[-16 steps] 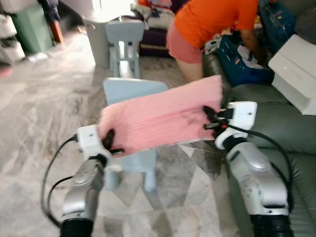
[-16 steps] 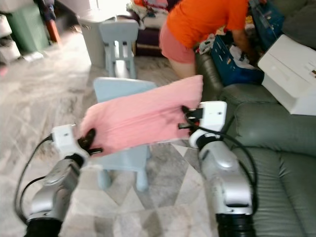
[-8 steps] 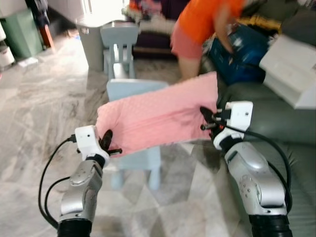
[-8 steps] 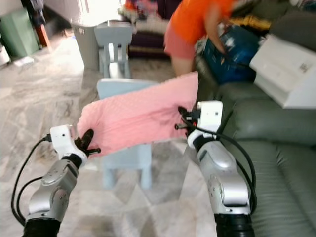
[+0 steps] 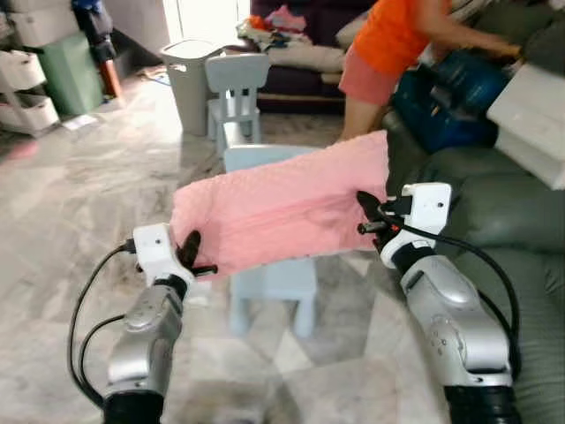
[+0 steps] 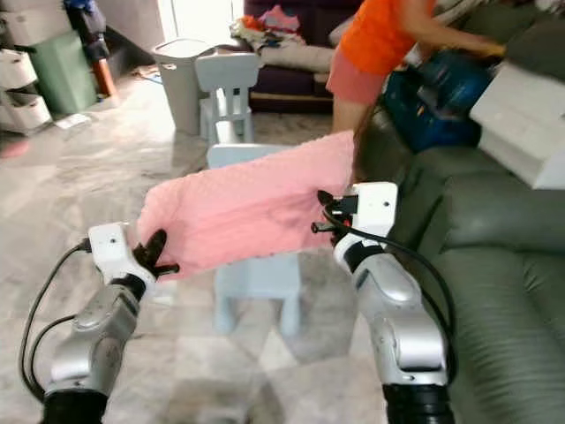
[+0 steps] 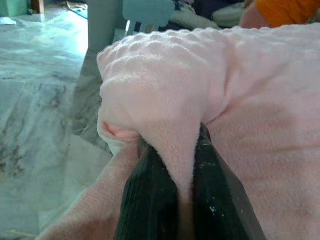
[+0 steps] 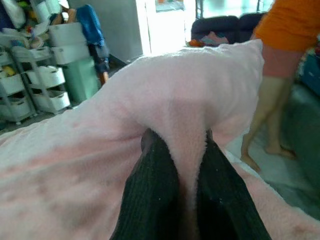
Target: Move the pillow to the sofa
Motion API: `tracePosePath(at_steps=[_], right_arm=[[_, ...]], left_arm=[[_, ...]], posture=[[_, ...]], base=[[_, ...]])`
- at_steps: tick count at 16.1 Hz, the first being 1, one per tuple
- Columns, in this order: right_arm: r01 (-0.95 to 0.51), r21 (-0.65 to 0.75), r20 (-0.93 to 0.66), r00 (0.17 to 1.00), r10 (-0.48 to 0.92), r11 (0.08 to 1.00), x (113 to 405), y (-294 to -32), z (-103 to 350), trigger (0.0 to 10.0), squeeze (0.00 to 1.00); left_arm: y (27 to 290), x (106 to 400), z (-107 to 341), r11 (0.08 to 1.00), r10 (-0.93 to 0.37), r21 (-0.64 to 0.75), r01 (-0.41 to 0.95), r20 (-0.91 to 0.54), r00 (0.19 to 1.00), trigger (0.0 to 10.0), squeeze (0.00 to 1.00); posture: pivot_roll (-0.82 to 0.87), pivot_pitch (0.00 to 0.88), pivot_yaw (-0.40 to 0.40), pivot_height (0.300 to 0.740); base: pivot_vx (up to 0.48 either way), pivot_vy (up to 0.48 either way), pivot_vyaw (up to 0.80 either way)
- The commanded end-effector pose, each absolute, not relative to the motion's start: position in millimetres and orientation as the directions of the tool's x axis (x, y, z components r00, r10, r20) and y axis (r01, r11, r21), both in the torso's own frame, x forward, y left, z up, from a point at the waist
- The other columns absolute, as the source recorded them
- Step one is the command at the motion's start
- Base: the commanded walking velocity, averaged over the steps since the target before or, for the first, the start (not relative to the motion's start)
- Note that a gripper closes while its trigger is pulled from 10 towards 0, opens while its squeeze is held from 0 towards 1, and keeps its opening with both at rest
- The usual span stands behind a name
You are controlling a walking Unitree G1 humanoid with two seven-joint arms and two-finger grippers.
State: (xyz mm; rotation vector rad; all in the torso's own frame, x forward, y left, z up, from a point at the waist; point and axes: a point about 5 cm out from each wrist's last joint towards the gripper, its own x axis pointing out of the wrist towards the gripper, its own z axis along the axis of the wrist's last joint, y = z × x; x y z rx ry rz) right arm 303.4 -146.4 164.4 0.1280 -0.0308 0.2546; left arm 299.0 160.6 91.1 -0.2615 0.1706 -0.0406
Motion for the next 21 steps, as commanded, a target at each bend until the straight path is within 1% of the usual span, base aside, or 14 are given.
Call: tracePosePath(at_steps=[1, 3, 13, 16, 21], right_arm=[[-0.22, 0.109, 0.076, 0.974, 0.213, 0.969, 304.0, -154.3, 173.0, 10.0, 0.0], [-0.22, 0.109, 0.072, 0.974, 0.213, 0.969, 304.2, -154.1, 172.7, 10.0, 0.0], [-0.223, 0.101, 0.072, 0.974, 0.217, 0.969, 305.7, -154.3, 173.9, 10.0, 0.0], [-0.226, 0.104, 0.073, 0.973, 0.219, 0.969, 305.4, -153.2, 173.6, 10.0, 0.0], [-0.227, 0.109, 0.072, 0.973, 0.22, 0.968, 305.0, -152.0, 173.0, 10.0, 0.0]], left_arm=[[154.0, 300.8, 95.7, 0.968, -0.101, -0.243, 0.065, -0.137, 0.985, 10.0, 0.0], [151.8, 301.3, 97.0, 0.968, -0.12, -0.234, 0.089, -0.123, 0.985, 10.0, 0.0], [151.7, 302.1, 95.1, 0.959, -0.147, -0.26, 0.111, -0.123, 0.981, 10.0, 0.0], [151.4, 300.3, 93.6, 0.957, -0.155, -0.266, 0.117, -0.127, 0.98, 10.0, 0.0], [150.4, 299.6, 93.4, 0.955, -0.166, -0.268, 0.127, -0.127, 0.978, 10.0, 0.0]], posture=[[-0.18, 0.0, -0.012, 0.74], [-0.18, 0.0, -0.013, 0.74], [-0.18, 0.0, -0.015, 0.74], [-0.18, 0.0, -0.015, 0.74], [-0.18, 0.0, -0.014, 0.74]], base=[[0.0, 0.0, 0.0], [0.0, 0.0, -0.71], [0.0, 0.0, -0.8], [0.167, 0.0, -0.8], [0.302, 0.0, -0.8]])
